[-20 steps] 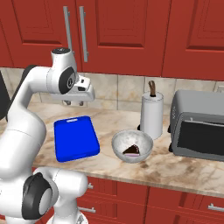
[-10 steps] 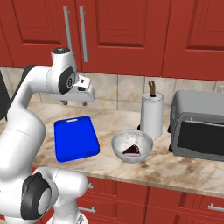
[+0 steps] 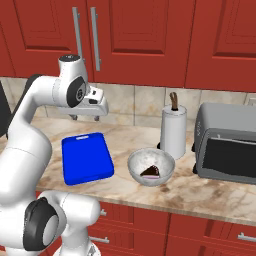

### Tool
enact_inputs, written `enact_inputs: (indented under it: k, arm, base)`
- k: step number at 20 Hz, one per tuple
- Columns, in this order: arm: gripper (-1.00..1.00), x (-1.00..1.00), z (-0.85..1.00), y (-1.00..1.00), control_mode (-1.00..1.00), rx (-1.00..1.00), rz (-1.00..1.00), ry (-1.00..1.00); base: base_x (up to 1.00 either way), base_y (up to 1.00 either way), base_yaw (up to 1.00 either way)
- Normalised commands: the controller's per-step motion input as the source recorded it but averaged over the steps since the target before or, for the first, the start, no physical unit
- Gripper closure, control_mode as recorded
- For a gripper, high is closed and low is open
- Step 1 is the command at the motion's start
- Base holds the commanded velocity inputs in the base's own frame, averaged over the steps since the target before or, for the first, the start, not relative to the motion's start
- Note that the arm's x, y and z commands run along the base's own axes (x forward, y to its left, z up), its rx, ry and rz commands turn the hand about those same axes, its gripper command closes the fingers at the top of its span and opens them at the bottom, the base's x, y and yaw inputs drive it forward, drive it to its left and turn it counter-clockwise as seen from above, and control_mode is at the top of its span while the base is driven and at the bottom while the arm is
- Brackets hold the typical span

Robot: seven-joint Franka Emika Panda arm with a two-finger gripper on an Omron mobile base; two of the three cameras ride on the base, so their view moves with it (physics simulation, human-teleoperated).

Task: Place the bowl with cake and the cupcake onto the tray.

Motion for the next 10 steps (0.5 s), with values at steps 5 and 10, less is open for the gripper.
enact_inputs:
  k: [5,10]
  arm:
    - [-1.0,0.0,0.0,0.0,-1.0,0.0,0.0,0.0]
    - [-1.0,0.0,0.0,0.0,-1.0,0.0,0.0,0.0]
  base:
    - [0.0,0.0,0.0]
    - [0.0,0.0,0.0]
